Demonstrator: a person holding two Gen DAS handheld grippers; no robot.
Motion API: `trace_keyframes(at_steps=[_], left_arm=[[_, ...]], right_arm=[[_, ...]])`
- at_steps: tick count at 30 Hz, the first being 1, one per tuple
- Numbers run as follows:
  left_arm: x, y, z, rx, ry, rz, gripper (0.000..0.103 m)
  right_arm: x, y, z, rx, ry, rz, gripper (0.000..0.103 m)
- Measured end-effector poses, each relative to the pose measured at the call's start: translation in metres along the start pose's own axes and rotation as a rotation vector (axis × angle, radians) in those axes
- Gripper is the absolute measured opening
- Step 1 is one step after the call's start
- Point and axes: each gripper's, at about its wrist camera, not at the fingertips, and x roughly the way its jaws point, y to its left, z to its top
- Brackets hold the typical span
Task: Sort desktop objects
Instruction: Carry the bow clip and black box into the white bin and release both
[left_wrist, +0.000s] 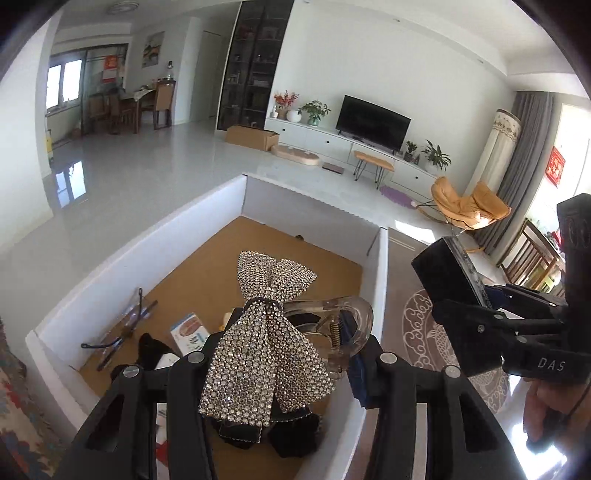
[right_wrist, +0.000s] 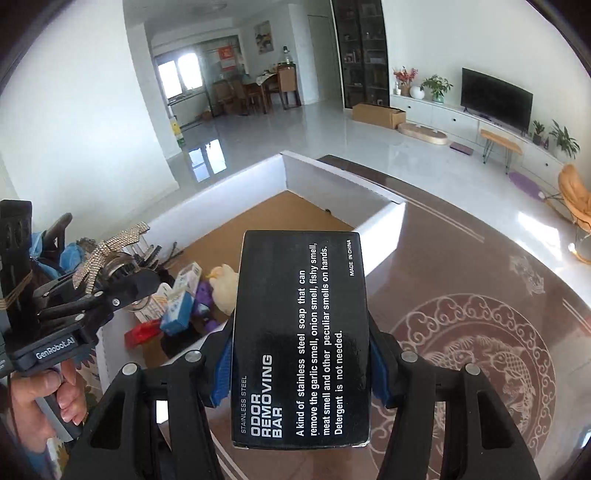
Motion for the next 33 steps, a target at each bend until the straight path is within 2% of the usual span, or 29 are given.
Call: trace_keyframes(at_steps=[2, 4, 6, 8, 10, 11, 12, 15, 16, 17, 18, 19, 22, 24, 26, 30, 33], left_arm=[[0.011, 0.026, -0.003, -0.014, 0.043, 0.063, 0.049], [0.023, 0.045, -0.008, -0.032, 0.087, 0.089, 0.049], [0.034, 0.055, -0.014, -0.052, 0.126, 0.106, 0.05], [0.043, 0.064, -0.02, -0.075, 0.159, 0.179, 0.052], [0.046, 0.07, -0.026, -0.098, 0.172, 0.187, 0.065], [0.045, 0.073, -0.029, -0.106, 0.166, 0.183, 0.076], [0.041, 0.073, -0.032, -0.107, 0.149, 0.186, 0.081], [0.023, 0.063, -0.032, -0.082, 0.076, 0.219, 0.083], [0.017, 0.06, -0.029, -0.081, 0.05, 0.243, 0.084], [0.01, 0.055, -0.028, -0.084, 0.035, 0.28, 0.09], [0.004, 0.052, -0.024, -0.09, 0.028, 0.319, 0.097], [-0.003, 0.048, -0.022, -0.091, 0.018, 0.325, 0.1], [-0.027, 0.042, -0.02, -0.113, -0.031, 0.222, 0.1], [-0.043, 0.042, -0.023, -0.161, -0.084, 0.2, 0.1], [-0.054, 0.043, -0.027, -0.206, -0.118, 0.236, 0.1], [-0.057, 0.043, -0.025, -0.208, -0.083, 0.318, 0.1], [-0.064, 0.048, -0.03, -0.23, -0.087, 0.3, 0.1]], right_arm=[[0.022, 0.037, 0.017, -0.029, -0.009, 0.063, 0.059], [0.047, 0.07, 0.025, -0.063, -0.004, 0.104, 0.059], [0.076, 0.097, 0.027, -0.099, 0.032, 0.122, 0.059], [0.106, 0.113, 0.022, -0.134, 0.089, 0.115, 0.06], [0.129, 0.118, 0.016, -0.13, 0.147, 0.086, 0.068], [0.134, 0.116, 0.014, -0.125, 0.164, 0.073, 0.076], [0.134, 0.113, 0.011, -0.123, 0.161, 0.064, 0.083], [0.116, 0.103, 0.012, -0.11, 0.104, 0.052, 0.099], [0.108, 0.1, 0.013, -0.105, 0.086, 0.042, 0.101], [0.1, 0.097, 0.015, -0.103, 0.073, 0.028, 0.103], [0.092, 0.096, 0.018, -0.104, 0.065, 0.006, 0.103], [0.085, 0.096, 0.021, -0.108, 0.062, -0.02, 0.103], [0.069, 0.092, 0.024, -0.109, 0.075, -0.078, 0.103], [0.062, 0.088, 0.022, -0.101, 0.085, -0.076, 0.103], [0.055, 0.085, 0.019, -0.093, 0.082, -0.072, 0.103], [0.048, 0.082, 0.016, -0.072, 0.075, -0.075, 0.103], [0.046, 0.084, 0.016, -0.064, 0.073, -0.069, 0.103]])
